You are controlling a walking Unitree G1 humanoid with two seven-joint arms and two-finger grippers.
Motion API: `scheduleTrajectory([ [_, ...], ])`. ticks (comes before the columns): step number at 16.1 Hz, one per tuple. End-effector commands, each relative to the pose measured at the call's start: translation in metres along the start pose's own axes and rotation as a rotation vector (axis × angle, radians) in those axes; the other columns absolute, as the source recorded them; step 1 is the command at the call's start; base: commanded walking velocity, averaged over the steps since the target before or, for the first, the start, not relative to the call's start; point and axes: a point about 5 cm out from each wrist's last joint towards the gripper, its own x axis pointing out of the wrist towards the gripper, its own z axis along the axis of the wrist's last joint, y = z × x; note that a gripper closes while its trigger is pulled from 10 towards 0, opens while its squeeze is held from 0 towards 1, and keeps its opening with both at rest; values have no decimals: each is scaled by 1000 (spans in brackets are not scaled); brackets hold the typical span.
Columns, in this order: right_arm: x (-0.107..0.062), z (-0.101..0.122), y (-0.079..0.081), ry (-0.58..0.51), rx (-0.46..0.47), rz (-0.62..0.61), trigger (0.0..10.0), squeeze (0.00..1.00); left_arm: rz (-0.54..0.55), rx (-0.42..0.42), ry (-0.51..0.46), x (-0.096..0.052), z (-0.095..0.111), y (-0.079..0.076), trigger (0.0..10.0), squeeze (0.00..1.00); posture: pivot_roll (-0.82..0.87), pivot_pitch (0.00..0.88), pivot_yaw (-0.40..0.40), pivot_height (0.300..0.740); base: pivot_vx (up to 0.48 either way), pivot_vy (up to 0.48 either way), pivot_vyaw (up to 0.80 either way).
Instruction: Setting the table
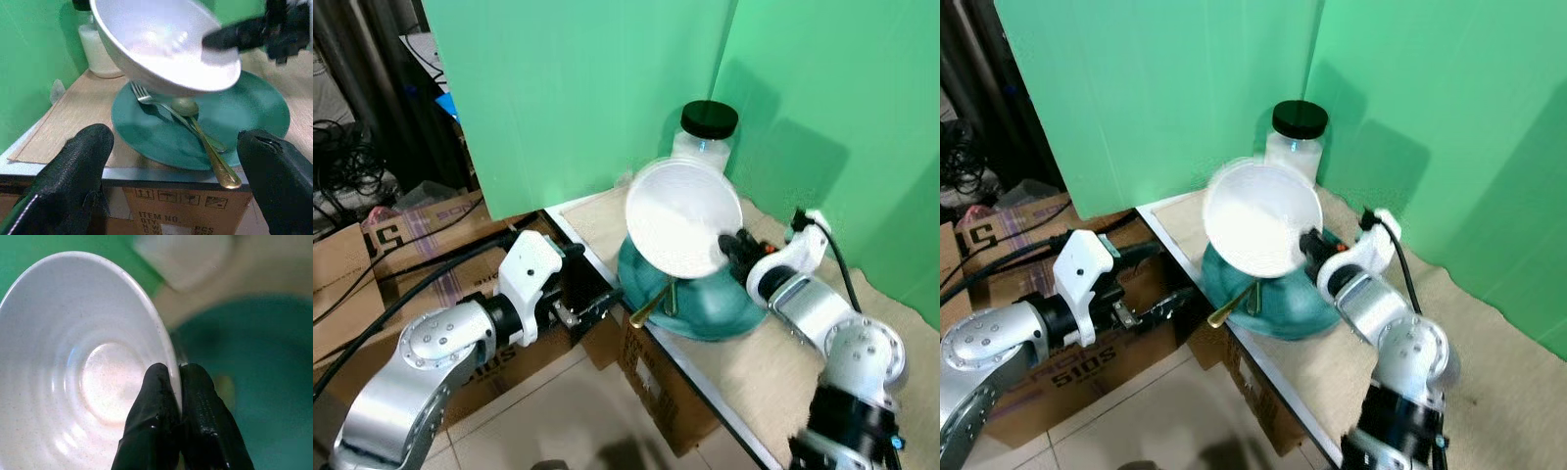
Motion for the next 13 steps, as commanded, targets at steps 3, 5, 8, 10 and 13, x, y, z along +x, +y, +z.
scheduleTrajectory([
  [3,-32,36,23,-287,-340,99,0,0,183,51,-74,5,12,15,10000,235,105,0,-46,740,0,0,0],
  [5,-42,28,25,-314,-425,106,10000,0,296,66,-112,9,16,19,10000,235,100,0,-43,740,0,0,0],
  [8,-46,16,17,-365,-491,23,10000,0,319,63,-99,12,11,12,10000,224,96,0,-46,740,0,0,0],
  [10,-43,14,12,-396,-513,-30,10000,0,320,61,-90,12,9,12,10000,220,96,0,-47,740,0,0,0],
  [13,-42,6,9,-372,-504,9,10000,0,340,67,-89,13,7,14,10000,212,100,0,-51,740,-162,0,0],
])
